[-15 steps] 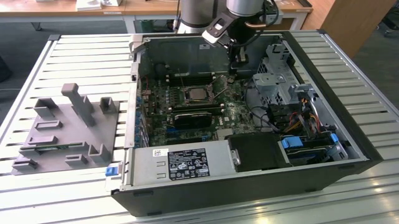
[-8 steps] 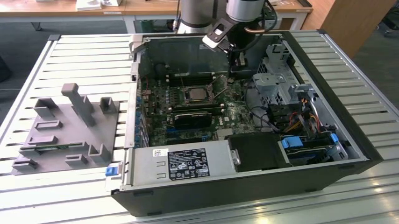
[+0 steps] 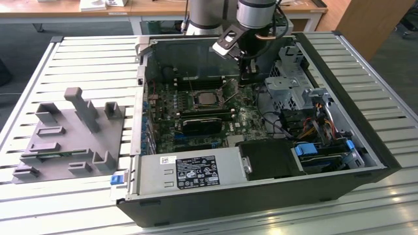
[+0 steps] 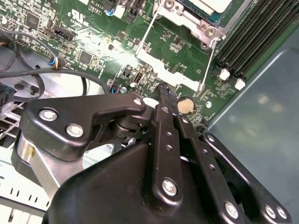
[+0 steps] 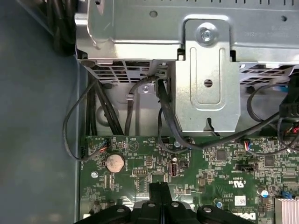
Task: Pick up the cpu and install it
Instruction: 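Close the cpu cover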
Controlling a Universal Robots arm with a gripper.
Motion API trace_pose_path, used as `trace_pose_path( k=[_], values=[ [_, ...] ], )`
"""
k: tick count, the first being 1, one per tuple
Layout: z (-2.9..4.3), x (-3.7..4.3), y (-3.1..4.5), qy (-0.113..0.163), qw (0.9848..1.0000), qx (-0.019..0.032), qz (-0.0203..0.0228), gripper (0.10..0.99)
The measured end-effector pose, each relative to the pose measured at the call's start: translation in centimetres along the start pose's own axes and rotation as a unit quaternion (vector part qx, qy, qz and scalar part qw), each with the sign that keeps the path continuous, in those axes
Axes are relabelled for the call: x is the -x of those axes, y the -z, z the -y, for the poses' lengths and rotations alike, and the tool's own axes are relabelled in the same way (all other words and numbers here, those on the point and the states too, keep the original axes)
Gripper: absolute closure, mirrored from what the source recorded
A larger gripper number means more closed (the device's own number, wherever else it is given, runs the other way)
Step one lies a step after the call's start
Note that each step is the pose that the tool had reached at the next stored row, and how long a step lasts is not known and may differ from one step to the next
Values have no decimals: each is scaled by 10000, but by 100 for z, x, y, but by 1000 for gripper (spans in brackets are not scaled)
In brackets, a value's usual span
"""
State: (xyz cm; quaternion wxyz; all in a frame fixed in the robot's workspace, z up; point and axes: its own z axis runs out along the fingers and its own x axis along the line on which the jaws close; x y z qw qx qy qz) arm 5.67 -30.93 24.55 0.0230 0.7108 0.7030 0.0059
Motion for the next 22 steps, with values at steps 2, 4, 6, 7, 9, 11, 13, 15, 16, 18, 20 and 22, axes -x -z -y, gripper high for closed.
trace_pose_path(
  k=[2,4,6,7,9,11,13,15,16,18,20,22],
  values=[
    [12,0,-3,0,10000,0,2,980],
    [63,1,-2,3,10000,0,1,980],
    [127,2,1,3,10000,0,1,980],
    [164,2,2,5,10000,0,1,980],
    [248,3,6,6,10000,0,0,980],
    [321,4,8,6,10000,0,1,980],
    [373,5,6,6,10000,0,-1,980],
    [418,5,5,9,10000,0,0,980],
    [442,5,4,10,10000,0,0,980],
    [502,6,3,12,10000,0,1,980],
    [567,6,1,14,10000,0,0,980],
    [609,13,-8,16,10000,0,0,980]
  ],
)
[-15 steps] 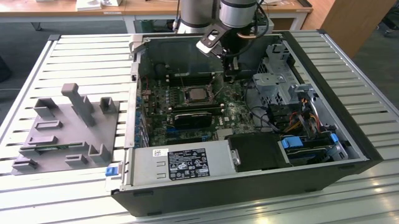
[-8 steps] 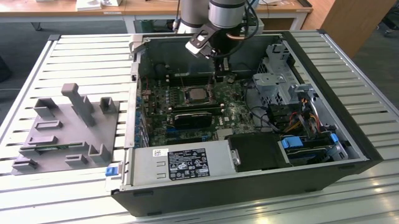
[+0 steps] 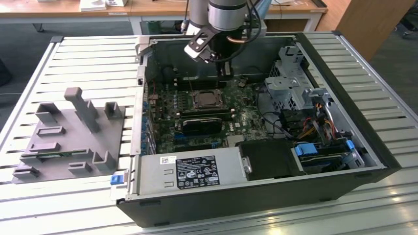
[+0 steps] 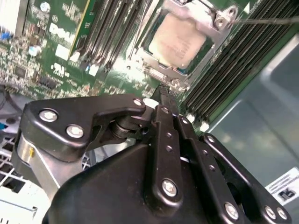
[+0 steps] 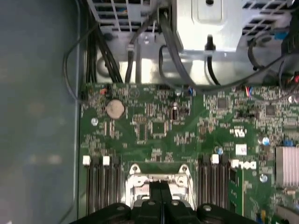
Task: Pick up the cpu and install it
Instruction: 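Close the cpu cover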
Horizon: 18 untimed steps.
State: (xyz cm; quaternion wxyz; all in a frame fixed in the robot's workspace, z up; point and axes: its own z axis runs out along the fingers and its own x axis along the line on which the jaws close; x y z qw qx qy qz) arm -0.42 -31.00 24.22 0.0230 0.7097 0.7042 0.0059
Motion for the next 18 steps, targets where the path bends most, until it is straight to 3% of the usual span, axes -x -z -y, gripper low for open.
trace_pose_path(
  k=[4,10,15,18],
  values=[
    [89,10,-33,5,10000,0,0,980],
    [311,10,-100,21,10000,1,-1,980],
    [339,18,-154,31,10000,1,-4,980],
    [415,19,-194,37,10000,1,-4,980]
  ],
)
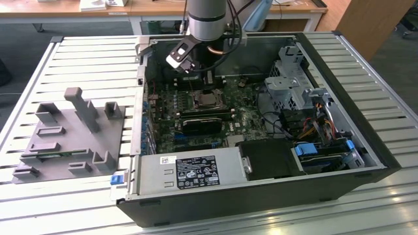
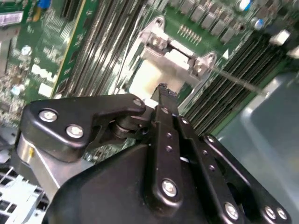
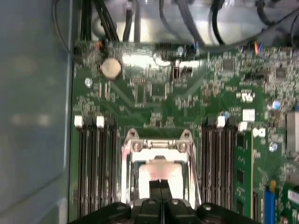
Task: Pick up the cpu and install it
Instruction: 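Close the cpu cover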
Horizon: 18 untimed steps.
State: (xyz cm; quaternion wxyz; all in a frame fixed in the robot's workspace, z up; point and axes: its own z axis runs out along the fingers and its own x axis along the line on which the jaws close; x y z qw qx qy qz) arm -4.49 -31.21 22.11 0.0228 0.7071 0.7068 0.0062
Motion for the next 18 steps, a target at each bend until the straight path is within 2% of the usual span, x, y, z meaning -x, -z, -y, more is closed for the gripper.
trace_pose_path(
  k=[2,5,11,18],
  values=[
    [70,0,-15,6,10000,0,0,980],
    [132,-1,-32,7,10000,0,-1,980],
    [180,-3,-119,9,10000,-1,1,980],
    [187,-4,-201,9,10000,-1,-3,980]
  ],
)
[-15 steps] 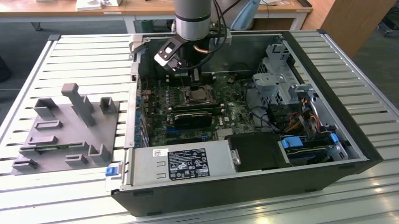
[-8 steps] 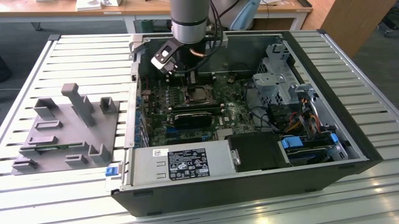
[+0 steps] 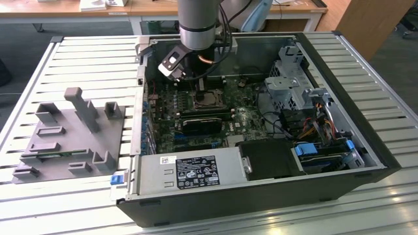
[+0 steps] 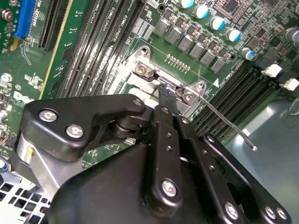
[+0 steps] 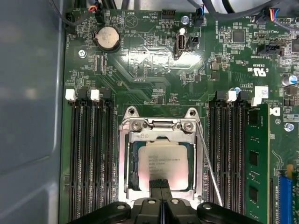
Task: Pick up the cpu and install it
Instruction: 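Close the cpu cover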
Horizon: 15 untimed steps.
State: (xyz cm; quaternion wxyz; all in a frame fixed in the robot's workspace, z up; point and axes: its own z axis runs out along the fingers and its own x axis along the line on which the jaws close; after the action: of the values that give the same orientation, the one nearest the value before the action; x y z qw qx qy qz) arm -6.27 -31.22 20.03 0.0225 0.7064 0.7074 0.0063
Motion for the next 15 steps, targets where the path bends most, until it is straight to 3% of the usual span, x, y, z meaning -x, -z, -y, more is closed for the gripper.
trace_pose_path(
  k=[9,13,15],
  values=[
    [-44,-4,-19,-1,10000,-1,-18,980],
    [-49,-5,76,-1,10000,0,-21,980],
    [-54,-6,79,-1,10000,1,-23,980]
  ],
)
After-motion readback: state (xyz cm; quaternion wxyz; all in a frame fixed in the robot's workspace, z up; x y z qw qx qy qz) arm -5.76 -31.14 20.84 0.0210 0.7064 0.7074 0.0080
